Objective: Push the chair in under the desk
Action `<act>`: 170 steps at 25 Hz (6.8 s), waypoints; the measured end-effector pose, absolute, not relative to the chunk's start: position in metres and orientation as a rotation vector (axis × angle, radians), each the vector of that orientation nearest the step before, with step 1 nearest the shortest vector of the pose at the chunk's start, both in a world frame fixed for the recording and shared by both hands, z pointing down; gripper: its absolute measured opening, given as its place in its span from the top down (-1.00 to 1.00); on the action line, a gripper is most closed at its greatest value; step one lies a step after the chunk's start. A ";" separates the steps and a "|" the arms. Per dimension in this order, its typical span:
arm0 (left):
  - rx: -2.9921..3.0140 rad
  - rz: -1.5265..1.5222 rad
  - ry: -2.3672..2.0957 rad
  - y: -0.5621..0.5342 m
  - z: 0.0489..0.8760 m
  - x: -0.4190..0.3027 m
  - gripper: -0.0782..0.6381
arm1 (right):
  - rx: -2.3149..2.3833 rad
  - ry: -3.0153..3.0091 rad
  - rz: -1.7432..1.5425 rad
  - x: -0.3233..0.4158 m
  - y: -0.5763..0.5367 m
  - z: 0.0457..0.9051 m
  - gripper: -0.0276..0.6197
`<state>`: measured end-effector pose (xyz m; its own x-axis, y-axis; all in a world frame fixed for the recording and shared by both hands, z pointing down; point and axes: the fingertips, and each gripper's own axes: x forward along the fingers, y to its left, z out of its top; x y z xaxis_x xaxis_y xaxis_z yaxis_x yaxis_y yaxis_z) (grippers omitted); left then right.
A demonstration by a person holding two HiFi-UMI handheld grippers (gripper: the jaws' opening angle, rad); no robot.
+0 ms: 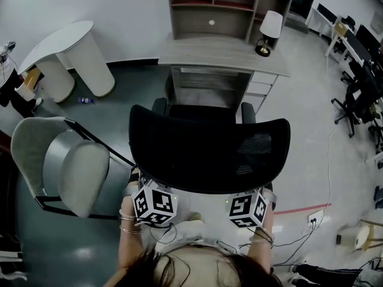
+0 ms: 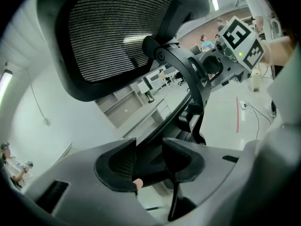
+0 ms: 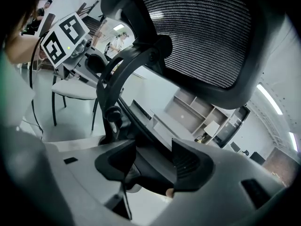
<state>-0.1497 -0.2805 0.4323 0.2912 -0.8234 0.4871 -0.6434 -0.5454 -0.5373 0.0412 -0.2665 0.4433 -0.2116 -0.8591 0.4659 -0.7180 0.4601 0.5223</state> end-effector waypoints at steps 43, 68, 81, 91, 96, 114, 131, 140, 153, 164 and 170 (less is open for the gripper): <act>-2.345 -1.064 1.371 -0.389 0.432 -0.141 0.33 | 1.296 -2.002 -0.267 0.051 -0.377 0.444 0.22; -2.345 -1.038 1.417 -0.435 0.429 -0.136 0.32 | 1.274 -2.036 -0.305 0.056 -0.426 0.442 0.22; -2.345 -1.033 1.419 -0.462 0.428 -0.140 0.31 | 1.274 -2.044 -0.316 0.053 -0.453 0.440 0.22; -2.357 -1.025 1.421 -0.477 0.426 -0.141 0.31 | 1.278 -2.045 -0.319 0.051 -0.468 0.439 0.22; -2.354 -1.017 1.415 -0.484 0.427 -0.141 0.31 | 1.279 -2.046 -0.317 0.052 -0.476 0.439 0.22; -2.366 -1.001 1.425 -0.489 0.424 -0.139 0.31 | 1.300 -2.064 -0.332 0.052 -0.483 0.437 0.22; -2.363 -0.976 1.439 -0.497 0.422 -0.134 0.30 | 1.319 -2.078 -0.364 0.056 -0.494 0.437 0.20; -2.362 -0.966 1.454 -0.496 0.423 -0.134 0.30 | 1.319 -2.090 -0.371 0.057 -0.493 0.438 0.20; -2.354 -0.982 1.476 -0.492 0.426 -0.135 0.30 | 1.315 -2.084 -0.366 0.057 -0.490 0.439 0.20; -2.348 -0.969 1.488 -0.491 0.426 -0.135 0.30 | 1.322 -2.063 -0.361 0.058 -0.488 0.439 0.20; -2.351 -0.935 1.495 -0.489 0.426 -0.135 0.30 | 1.333 -2.039 -0.358 0.058 -0.486 0.438 0.20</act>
